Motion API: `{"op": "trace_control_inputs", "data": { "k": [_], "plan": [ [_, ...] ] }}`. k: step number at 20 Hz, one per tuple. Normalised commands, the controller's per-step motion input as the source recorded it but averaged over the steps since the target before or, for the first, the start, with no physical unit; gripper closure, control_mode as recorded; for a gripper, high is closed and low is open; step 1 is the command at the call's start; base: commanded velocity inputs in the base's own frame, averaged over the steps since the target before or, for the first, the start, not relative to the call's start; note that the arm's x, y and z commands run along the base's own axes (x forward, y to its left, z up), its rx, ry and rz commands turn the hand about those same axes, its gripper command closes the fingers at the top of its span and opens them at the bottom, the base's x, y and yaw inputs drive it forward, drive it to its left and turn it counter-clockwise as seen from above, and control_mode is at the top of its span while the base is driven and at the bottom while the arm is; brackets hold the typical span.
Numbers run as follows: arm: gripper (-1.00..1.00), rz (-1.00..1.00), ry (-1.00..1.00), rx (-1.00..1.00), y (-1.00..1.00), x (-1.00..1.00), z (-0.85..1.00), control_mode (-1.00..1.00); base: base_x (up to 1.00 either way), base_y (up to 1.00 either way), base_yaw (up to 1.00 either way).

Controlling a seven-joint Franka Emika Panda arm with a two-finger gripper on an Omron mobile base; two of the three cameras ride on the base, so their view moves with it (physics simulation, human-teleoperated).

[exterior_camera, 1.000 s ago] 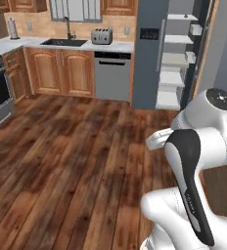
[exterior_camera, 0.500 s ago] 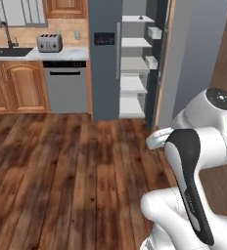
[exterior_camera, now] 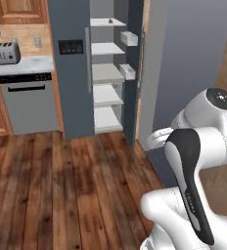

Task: Grab the garlic and onion from the fridge, place them in the blender, close the lid, and turn on the blender to create a marinade.

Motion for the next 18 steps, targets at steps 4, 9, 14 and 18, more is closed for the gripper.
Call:
{"op": "trace_control_inputs", "data": {
  "k": [4, 9, 14, 18],
  "plan": [
    [-1.0, 0.0, 0.0, 0.0, 0.0, 0.0, 0.0, 1.0, 1.0, 0.02, -0.24],
    [-1.0, 0.0, 0.0, 0.0, 0.0, 0.0, 0.0, 1.0, 1.0, 0.22, -0.18],
    [-1.0, 0.0, 0.0, 0.0, 0.0, 0.0, 0.0, 1.0, 1.0, 0.21, -0.11],
    [-1.0, 0.0, 0.0, 0.0, 0.0, 0.0, 0.0, 1.0, 1.0, 0.11, -0.06]
  ]
}}
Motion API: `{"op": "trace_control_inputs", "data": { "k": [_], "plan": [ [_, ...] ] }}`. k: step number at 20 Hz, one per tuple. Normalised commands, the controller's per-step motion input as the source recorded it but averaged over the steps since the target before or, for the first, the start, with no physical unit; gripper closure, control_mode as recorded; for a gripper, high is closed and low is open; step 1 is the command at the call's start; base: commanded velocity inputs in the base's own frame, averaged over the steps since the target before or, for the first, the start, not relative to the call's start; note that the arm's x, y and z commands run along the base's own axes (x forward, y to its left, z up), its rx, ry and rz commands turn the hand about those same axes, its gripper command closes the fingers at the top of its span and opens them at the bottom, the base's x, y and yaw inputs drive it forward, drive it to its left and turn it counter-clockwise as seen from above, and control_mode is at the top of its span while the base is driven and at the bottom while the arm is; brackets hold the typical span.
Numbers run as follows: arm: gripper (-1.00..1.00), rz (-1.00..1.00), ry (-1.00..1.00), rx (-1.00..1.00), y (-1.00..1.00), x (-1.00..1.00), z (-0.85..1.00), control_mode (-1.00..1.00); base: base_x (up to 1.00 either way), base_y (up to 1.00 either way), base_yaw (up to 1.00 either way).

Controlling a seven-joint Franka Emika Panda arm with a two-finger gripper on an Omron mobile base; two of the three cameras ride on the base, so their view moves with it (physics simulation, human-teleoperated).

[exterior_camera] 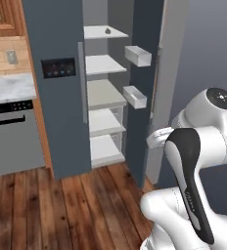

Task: Grab the garlic and onion from the fridge, place them in the blender, close the lid, and turn on the blender to create a marinade.

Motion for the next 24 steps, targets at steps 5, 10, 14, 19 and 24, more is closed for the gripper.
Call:
{"op": "trace_control_inputs", "data": {
  "k": [5, 10, 14, 19, 24],
  "plan": [
    [-1.0, 0.0, 0.0, 0.0, 0.0, 0.0, 0.0, 1.0, 0.96, 0.23, -0.08],
    [-1.0, 0.0, 0.0, 0.0, 0.0, 0.0, 0.0, 1.0, 0.96, 0.26, -0.08],
    [-1.0, 0.0, 0.0, 0.0, 0.0, 0.0, 0.0, 1.0, 0.89, 0.18, -0.04],
    [-1.0, 0.0, 0.0, 0.0, 0.0, 0.0, 0.0, 1.0, 0.7, 0.16, -0.03],
    [-1.0, 0.0, 0.0, 0.0, 0.0, 0.0, 0.0, 1.0, 0.7, 0.13, -0.02]
  ]
}}
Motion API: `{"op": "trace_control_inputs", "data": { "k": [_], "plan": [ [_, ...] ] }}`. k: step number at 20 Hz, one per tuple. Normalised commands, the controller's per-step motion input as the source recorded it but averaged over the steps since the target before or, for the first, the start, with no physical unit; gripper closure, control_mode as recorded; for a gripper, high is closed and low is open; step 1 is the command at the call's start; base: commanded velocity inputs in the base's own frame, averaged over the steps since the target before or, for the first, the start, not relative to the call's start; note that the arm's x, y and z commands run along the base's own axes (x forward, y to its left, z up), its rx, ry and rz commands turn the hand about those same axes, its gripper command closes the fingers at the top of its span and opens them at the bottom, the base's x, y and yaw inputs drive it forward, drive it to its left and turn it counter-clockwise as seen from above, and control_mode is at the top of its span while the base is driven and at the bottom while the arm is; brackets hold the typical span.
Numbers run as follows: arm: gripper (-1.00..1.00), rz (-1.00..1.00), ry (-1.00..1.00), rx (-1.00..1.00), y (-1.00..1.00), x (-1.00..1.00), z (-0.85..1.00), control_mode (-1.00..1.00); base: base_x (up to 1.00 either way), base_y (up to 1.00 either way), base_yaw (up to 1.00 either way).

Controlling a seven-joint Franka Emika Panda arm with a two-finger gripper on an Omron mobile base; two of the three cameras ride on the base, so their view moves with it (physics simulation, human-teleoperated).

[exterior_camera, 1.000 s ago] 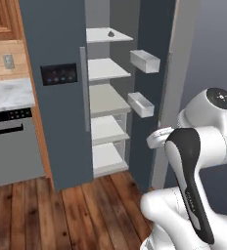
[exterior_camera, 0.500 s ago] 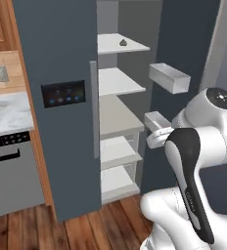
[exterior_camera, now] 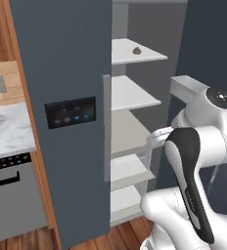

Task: Grab the garlic and onion from the fridge, place them in the blender, close the lid, and turn on the blender to create a marinade.

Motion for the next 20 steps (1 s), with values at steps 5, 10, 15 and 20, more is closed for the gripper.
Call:
{"op": "trace_control_inputs", "data": {
  "k": [5, 10, 15, 20],
  "plan": [
    [-1.0, 0.0, 0.0, 0.0, 0.0, 0.0, 0.0, 1.0, 0.72, 0.0, -0.03],
    [-1.0, 0.0, 0.0, 0.0, 0.0, 0.0, 0.0, 1.0, 0.65, 0.0, -0.01],
    [-1.0, 0.0, 0.0, 0.0, 0.0, 0.0, 0.0, 1.0, 0.5, -0.01, -0.01],
    [-1.0, 0.0, 0.0, 0.0, 0.0, 0.0, 0.0, 1.0, 0.38, -0.21, 0.0]
  ]
}}
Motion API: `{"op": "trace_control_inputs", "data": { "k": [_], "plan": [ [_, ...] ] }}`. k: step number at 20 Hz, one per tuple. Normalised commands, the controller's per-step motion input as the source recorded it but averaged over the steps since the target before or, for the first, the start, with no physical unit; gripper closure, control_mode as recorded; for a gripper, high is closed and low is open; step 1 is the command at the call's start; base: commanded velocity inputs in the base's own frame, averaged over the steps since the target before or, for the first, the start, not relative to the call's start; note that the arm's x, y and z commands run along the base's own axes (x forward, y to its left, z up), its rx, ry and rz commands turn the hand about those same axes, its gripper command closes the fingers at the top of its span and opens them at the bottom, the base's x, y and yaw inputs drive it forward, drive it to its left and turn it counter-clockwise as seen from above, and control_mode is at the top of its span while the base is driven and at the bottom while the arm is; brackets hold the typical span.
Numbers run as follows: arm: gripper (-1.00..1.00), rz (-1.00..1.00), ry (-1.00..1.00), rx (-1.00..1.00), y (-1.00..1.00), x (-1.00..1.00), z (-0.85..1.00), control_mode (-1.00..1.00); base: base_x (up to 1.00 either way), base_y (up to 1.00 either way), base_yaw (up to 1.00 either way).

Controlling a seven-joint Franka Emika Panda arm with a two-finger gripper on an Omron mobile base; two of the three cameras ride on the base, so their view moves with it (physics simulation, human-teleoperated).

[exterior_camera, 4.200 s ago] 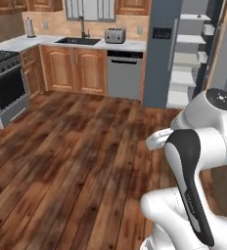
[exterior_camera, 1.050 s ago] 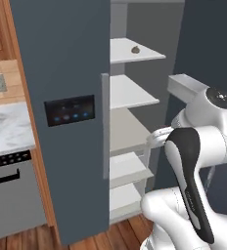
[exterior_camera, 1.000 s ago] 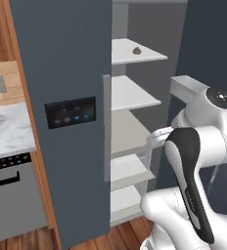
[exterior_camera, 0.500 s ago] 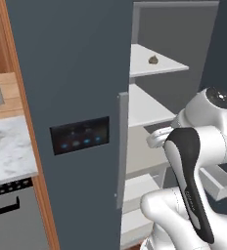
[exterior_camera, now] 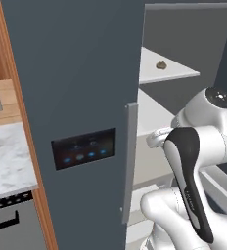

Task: Grab the garlic and onion from the fridge, place them in the blender, close the lid, and turn on the blender to create a marinade.

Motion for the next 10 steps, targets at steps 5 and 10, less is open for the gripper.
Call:
{"op": "trace_control_inputs", "data": {
  "k": [5, 10],
  "plan": [
    [-1.0, 0.0, 0.0, 0.0, 0.0, 0.0, 0.0, 1.0, 0.43, -0.23, 0.0],
    [-1.0, 0.0, 0.0, 0.0, 0.0, 0.0, 0.0, 1.0, 0.4, -0.17, 0.0]
  ]
}}
